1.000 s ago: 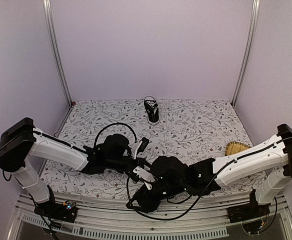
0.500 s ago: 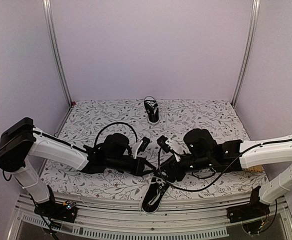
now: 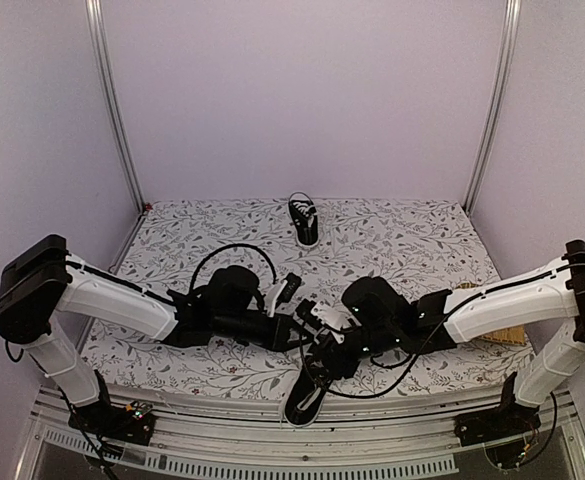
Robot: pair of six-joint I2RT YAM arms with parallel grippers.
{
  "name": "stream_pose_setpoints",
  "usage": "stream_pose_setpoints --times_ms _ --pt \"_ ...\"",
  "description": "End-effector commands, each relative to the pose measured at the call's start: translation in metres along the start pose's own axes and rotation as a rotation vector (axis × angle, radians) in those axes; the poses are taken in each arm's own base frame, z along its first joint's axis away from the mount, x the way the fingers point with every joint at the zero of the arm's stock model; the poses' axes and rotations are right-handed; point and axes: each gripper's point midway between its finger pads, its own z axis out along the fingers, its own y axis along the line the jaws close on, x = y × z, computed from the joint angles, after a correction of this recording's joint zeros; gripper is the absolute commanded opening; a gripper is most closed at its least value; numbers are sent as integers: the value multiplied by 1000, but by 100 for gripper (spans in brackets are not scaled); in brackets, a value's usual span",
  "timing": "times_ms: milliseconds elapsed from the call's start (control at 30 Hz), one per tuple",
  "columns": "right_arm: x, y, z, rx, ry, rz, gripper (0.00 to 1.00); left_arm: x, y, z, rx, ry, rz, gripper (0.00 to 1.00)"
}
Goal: Tie the shoes
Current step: Adjust the loop with the shoelace from the shoe.
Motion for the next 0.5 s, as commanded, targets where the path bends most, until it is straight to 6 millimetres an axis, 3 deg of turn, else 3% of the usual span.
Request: stream_pose_setpoints --times_ms 0,133,300,467 --pt "-11 -1 10 3 -26 -35 37 0 -7 4 13 9 19 0" --pt "-9 5 9 -26 -14 -24 11 0 -6 3 5 4 18 0" --pt "13 19 -9 -96 31 30 3 -1 -3 3 -4 -6 16 0" --pt "41 31 -32 -155 79 118 3 -3 -6 2 17 -22 20 0"
